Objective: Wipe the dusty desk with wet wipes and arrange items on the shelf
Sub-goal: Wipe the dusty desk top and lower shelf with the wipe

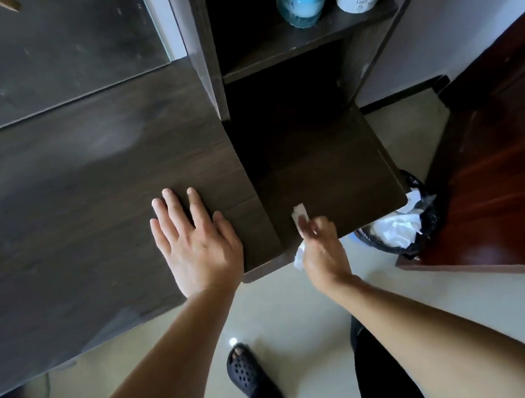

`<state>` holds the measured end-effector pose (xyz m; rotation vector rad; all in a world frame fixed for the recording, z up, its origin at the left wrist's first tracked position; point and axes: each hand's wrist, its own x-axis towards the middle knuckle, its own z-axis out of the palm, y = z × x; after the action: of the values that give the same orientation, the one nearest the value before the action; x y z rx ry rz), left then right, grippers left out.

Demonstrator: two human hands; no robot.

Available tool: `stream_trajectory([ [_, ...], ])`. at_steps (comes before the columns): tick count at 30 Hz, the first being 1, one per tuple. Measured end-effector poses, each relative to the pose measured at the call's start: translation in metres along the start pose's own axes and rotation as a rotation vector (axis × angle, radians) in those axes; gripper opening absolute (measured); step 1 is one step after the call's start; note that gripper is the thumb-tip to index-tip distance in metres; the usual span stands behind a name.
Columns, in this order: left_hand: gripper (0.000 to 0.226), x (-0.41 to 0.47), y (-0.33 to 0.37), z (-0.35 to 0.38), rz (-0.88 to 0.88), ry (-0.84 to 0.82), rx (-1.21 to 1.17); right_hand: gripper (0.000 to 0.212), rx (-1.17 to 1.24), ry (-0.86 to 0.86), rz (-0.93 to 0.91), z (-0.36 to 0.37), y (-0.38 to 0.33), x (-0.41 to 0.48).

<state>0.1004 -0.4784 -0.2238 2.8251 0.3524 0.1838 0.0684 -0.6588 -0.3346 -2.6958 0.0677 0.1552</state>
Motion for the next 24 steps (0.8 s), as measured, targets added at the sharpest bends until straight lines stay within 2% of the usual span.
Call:
stream_trajectory([
  [3,0.050,0.000,-0.049,-0.019,0.318,-0.091,0.038,0.044,0.069,0.059,0.112,0.026,-0.038,-0.035],
  [5,0.049,0.001,-0.079,-0.033,0.416,-0.107,0.045,0.035,0.158,0.103,0.233,0.038,-0.061,-0.047],
  [9,0.047,0.001,-0.092,-0.037,0.403,-0.092,0.028,0.037,0.376,0.246,0.546,0.047,-0.095,-0.045],
  [12,0.048,0.001,-0.093,-0.034,0.411,-0.090,0.017,0.032,0.429,0.245,0.672,0.047,-0.110,-0.050],
  [14,0.048,0.001,-0.096,-0.033,0.412,-0.092,0.013,0.030,0.417,0.169,0.620,0.045,-0.119,-0.061],
  [17,0.049,0.000,-0.096,-0.034,0.413,-0.095,0.010,0.029,0.424,-0.059,0.466,0.042,-0.123,-0.080],
  [20,0.051,0.000,-0.095,-0.035,0.398,-0.112,0.010,0.026,0.464,-0.173,0.515,0.028,-0.101,-0.090],
  [23,0.052,-0.004,-0.088,-0.037,0.360,-0.127,0.012,0.017,0.452,-0.149,0.656,0.008,-0.058,-0.102],
  [24,0.053,-0.006,-0.082,-0.039,0.354,-0.140,0.000,0.025,0.459,-0.125,0.703,0.001,-0.042,-0.106],
])
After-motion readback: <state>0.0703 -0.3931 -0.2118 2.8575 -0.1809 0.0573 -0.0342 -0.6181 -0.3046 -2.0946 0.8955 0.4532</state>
